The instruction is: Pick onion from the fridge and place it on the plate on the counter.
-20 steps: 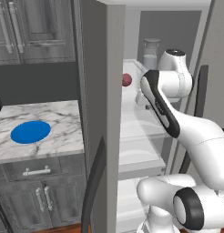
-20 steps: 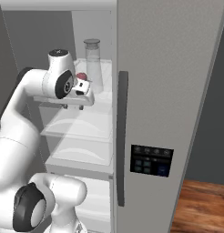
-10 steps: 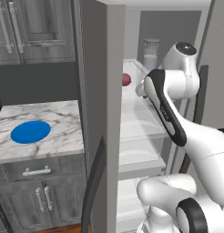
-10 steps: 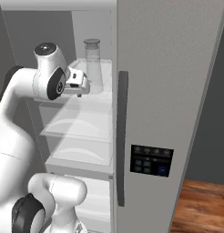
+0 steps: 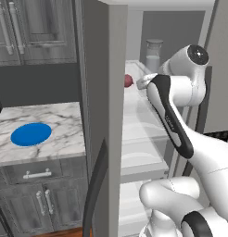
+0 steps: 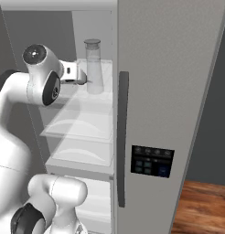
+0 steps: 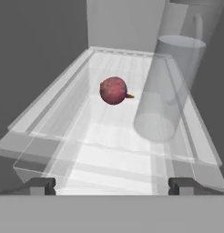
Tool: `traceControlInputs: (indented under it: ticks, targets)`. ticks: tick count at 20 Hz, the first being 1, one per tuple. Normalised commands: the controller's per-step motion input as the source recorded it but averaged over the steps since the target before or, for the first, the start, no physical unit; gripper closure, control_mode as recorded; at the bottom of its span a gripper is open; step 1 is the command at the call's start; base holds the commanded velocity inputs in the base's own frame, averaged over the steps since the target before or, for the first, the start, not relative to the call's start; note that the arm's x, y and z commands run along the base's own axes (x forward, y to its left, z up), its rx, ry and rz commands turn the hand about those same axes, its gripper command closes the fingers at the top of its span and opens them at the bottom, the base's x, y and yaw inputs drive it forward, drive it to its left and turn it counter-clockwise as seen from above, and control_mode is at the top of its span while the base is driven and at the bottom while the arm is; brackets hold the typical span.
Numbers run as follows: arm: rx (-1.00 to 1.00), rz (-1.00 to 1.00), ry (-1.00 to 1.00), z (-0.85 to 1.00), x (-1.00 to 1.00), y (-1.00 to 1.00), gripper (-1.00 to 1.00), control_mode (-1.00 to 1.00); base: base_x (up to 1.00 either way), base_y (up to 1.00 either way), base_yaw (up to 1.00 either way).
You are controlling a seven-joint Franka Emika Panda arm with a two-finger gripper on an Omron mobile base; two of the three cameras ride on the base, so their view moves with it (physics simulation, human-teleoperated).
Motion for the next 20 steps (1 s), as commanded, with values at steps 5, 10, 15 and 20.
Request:
traceControlInputs:
  ticks: [5,10,15,20]
  targets:
    - [0.00,0.03,-0.12,0.05,0.38,0.04,-1.00,-1.00,0.00,0.00,0.00]
    - [0.00,0.00,-0.03,0.03,0.42,0.05,-1.00,-1.00,0.00,0.00,0.00]
    - [0.00,0.00,0.07,0.19,0.39,0.01,-1.00,-1.00,0.00,0.00,0.00]
    - [0.00,-0.02,0.15,0.12,0.31,0.12,-1.00,-1.00,0.00,0.00,0.00]
